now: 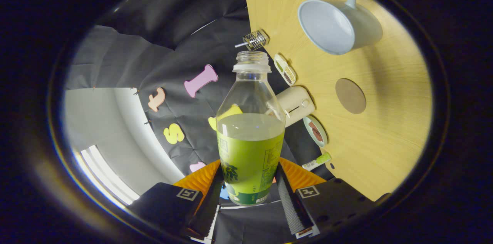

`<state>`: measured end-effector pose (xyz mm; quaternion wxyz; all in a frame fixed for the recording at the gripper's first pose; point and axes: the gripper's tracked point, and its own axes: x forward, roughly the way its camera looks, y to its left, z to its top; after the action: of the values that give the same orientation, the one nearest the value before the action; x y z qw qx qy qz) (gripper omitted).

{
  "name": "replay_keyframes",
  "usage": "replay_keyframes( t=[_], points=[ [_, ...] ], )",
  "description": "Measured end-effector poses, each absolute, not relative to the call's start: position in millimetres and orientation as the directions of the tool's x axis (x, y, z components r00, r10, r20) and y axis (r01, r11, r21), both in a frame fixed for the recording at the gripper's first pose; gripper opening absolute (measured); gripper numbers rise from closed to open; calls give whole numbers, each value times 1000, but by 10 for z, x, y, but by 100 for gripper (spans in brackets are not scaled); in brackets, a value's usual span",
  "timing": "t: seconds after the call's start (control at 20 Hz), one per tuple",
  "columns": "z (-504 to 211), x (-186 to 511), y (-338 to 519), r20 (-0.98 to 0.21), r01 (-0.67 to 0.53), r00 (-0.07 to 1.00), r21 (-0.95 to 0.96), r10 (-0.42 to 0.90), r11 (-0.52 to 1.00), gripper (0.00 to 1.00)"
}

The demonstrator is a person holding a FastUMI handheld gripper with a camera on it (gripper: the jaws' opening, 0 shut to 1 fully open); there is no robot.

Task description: Take the bottle from table, then pour the juice into the cup, finally place the bottle on the coaster

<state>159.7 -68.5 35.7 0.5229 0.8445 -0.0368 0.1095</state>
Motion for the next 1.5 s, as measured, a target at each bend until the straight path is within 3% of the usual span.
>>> replay_keyframes(
  t=[0.25,0.7,1.1,1.5],
  points=[
    [202,1566,-519,177,-139,977,950,117,-281,78],
    [-319,1342,-274,-79,12,978,946,196,323,78],
    [-392,1237,-490,-167,75,985,610,36,789,78],
    [-558,1569,-688,-226,167,968,236,-113,957,79]
  ],
)
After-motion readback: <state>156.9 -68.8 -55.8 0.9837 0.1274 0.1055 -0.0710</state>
